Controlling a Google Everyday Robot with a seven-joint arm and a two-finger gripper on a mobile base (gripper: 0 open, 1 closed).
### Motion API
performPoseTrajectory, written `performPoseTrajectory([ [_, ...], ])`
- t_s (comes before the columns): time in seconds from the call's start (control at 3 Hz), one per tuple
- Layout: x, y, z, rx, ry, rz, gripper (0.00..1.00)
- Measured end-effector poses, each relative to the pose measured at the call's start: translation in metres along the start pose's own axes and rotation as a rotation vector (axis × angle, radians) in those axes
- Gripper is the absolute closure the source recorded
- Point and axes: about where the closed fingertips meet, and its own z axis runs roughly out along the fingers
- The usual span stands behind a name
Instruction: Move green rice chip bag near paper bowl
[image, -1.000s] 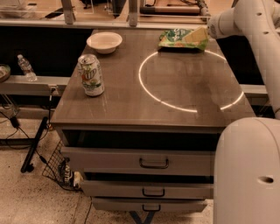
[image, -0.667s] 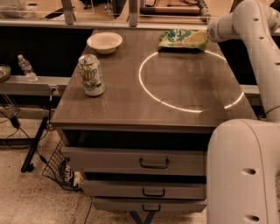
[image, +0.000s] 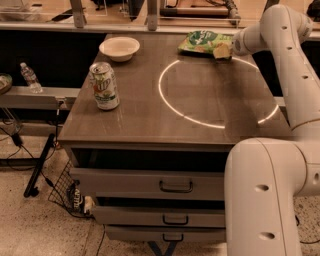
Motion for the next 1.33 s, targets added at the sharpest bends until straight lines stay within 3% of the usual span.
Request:
performPoseTrajectory([
  [0.33, 0.013, -0.001, 0.001, -0.006, 0.042, 0.006, 0.76],
  [0.67, -0.017, 0.012, -0.018, -0.023, 0.001, -0.075, 0.98],
  [1.0, -0.073, 0.029, -0.053, -0.021, -0.099, -0.253, 1.0],
  [1.33, -0.072, 0.033, -0.034, -0.017, -0.099, -0.245, 1.0],
])
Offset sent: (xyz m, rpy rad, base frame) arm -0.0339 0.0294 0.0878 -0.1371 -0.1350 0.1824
